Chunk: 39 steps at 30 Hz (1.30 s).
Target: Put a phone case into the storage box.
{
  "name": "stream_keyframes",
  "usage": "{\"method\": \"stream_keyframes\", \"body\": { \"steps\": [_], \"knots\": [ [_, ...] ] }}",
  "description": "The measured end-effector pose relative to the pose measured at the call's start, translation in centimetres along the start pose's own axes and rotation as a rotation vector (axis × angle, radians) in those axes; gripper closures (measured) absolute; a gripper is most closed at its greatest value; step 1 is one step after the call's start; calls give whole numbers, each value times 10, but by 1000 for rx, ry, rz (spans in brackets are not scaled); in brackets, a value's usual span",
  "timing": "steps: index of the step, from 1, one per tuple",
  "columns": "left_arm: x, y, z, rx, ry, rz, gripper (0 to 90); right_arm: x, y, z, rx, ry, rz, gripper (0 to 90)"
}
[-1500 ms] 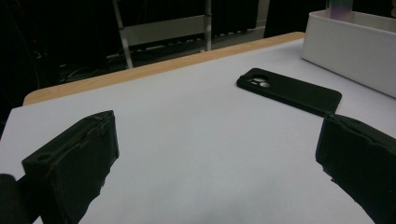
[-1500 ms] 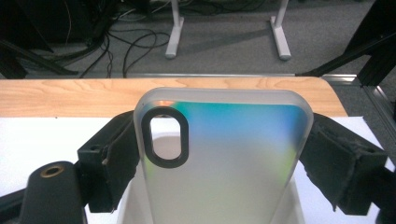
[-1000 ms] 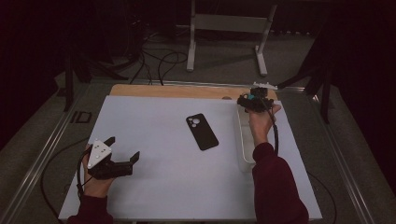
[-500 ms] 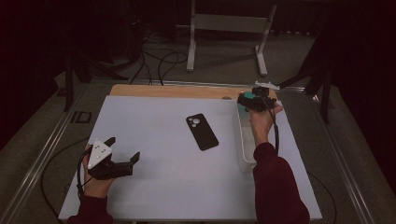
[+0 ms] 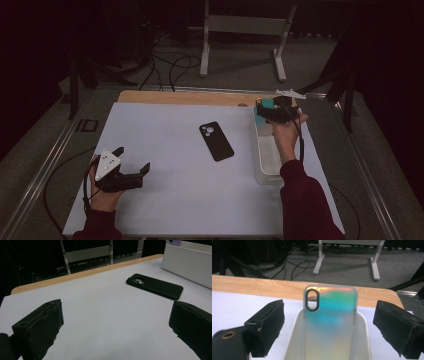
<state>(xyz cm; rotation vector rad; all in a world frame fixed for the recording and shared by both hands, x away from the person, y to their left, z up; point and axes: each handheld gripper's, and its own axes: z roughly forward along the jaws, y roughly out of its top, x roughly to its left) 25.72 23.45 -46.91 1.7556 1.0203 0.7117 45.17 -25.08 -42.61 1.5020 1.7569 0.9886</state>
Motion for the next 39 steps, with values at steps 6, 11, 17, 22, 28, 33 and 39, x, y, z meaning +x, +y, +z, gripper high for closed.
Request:
{"method": "stream_keyframes", "body": {
  "steps": [6, 11, 17, 22, 28, 33, 39],
  "knots": [
    [0, 0, 1, 3, -1, 2, 0, 3, -5, -14, -13, 59, -25, 97],
    [-2, 0, 3, 7, -3, 5, 0, 9, -6, -23, -20, 99, -70, 96],
    [-2, 0, 4, 13, -8, 7, 0, 15, -11, -43, -58, 166, -96, 97],
    [-5, 0, 7, 24, -14, 18, 0, 17, -19, -58, -71, 208, -106, 96],
    [-6, 0, 8, 29, -15, 15, 0, 20, -31, -72, -77, 237, -137, 96],
    [-6, 1, 8, 32, -15, 12, 0, 23, -37, -84, -94, 260, -140, 94],
    [-7, 2, 10, 47, -14, 14, 0, 30, -56, -103, -124, 267, -153, 85]
  ]
}}
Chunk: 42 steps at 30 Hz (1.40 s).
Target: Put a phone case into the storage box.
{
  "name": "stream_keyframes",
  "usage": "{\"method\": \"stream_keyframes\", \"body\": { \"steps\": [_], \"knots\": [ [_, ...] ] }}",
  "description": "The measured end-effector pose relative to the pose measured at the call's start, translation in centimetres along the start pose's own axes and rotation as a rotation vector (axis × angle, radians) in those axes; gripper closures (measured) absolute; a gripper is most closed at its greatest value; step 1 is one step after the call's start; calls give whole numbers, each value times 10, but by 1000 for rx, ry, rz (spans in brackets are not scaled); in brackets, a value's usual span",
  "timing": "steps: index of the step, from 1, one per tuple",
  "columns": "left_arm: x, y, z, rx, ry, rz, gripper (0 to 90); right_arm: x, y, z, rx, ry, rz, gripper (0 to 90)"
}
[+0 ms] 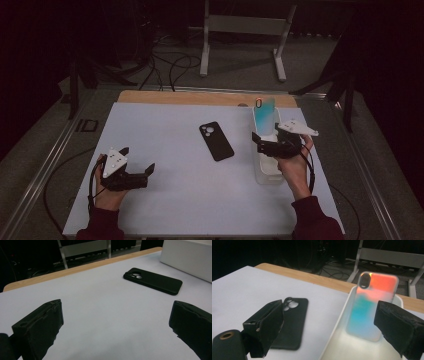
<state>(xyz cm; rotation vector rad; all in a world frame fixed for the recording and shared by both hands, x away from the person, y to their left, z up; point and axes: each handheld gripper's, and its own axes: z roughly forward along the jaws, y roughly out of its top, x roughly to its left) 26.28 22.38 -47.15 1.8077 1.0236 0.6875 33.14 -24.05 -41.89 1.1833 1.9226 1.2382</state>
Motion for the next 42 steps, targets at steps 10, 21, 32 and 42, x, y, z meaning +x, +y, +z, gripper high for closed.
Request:
{"method": "stream_keyframes", "body": {
  "steps": [10, 21, 32, 42],
  "knots": [
    [-4, 4, 6, 15, -14, 10, 0, 10, -24, -21, -36, 9, 0, 85],
    [-10, 16, 15, 10, -43, 22, 0, 13, -45, -38, -99, 24, 27, 86],
    [-22, 37, 36, 9, -92, 56, 0, 15, -63, -45, -119, 32, 2, 86],
    [-44, 64, 72, 17, -172, 88, 0, 13, -64, -48, -139, 19, 24, 86]
  ]
}}
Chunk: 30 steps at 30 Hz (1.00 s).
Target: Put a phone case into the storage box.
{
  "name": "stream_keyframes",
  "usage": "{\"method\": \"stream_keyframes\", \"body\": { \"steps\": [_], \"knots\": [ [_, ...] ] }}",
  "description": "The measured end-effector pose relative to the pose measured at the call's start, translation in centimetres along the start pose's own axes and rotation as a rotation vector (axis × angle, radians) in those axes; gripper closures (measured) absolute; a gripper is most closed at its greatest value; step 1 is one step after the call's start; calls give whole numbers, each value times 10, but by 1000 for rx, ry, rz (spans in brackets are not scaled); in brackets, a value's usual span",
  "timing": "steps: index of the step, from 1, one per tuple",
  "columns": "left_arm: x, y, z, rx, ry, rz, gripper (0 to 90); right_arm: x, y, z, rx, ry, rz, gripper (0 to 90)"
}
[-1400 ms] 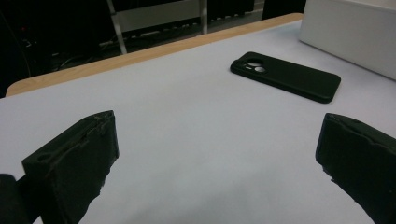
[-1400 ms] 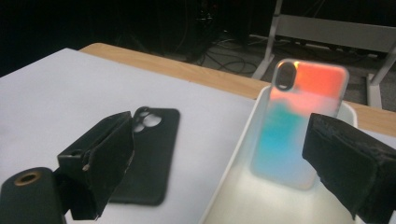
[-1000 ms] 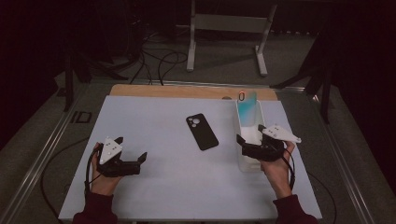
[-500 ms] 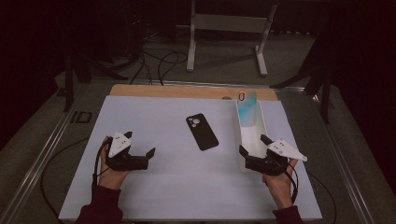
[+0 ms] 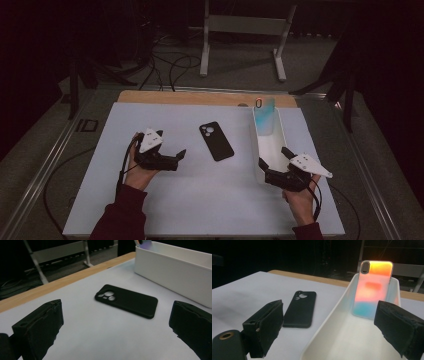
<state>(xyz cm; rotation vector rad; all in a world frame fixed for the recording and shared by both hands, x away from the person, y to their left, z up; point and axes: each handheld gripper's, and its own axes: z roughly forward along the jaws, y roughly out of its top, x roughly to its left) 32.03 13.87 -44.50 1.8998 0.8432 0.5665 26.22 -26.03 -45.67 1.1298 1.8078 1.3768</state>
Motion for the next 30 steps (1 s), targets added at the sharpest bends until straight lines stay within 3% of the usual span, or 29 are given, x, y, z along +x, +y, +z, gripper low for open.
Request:
{"method": "stream_keyframes", "body": {
  "steps": [12, 30],
  "knots": [
    [-26, 22, 53, 42, -76, 46, 0, -3, 0, -4, -12, -10, 17, 86],
    [-40, 37, 117, 106, -167, 37, 33, -2, 2, -5, -30, -7, 24, 87]
  ]
}}
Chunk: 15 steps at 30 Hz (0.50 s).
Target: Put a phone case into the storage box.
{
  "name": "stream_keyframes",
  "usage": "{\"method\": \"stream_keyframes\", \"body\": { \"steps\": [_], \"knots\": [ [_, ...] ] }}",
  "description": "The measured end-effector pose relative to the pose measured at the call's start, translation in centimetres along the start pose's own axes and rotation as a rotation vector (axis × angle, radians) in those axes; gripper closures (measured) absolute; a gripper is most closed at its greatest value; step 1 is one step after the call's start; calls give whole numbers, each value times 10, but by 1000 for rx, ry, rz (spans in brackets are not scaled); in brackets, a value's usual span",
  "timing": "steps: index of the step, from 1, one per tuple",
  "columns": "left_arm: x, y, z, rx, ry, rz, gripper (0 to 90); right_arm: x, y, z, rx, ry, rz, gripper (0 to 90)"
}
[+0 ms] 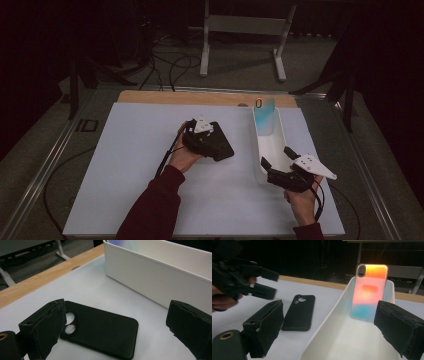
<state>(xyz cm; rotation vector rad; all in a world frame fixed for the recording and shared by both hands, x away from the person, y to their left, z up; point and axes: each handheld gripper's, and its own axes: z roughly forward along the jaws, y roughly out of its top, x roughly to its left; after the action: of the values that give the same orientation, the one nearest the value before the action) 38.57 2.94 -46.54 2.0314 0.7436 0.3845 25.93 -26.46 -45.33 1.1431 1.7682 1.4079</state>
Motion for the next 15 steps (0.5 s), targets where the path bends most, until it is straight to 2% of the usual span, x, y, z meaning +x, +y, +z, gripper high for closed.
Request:
{"method": "stream_keyframes", "body": {
  "steps": [7, 11, 14, 15],
  "knots": [
    [-4, 3, 30, 39, -31, -30, 51, 0, 2, -1, -2, -8, -12, 87],
    [-9, 5, 41, 40, -44, -13, 119, 0, 2, -1, -7, -4, -9, 87],
    [-10, 5, 47, 44, -46, -23, 198, 0, 3, -2, -10, -2, -3, 87],
    [-10, 5, 47, 44, -46, -23, 198, 0, 3, -2, -10, -3, -2, 87]
  ]
}}
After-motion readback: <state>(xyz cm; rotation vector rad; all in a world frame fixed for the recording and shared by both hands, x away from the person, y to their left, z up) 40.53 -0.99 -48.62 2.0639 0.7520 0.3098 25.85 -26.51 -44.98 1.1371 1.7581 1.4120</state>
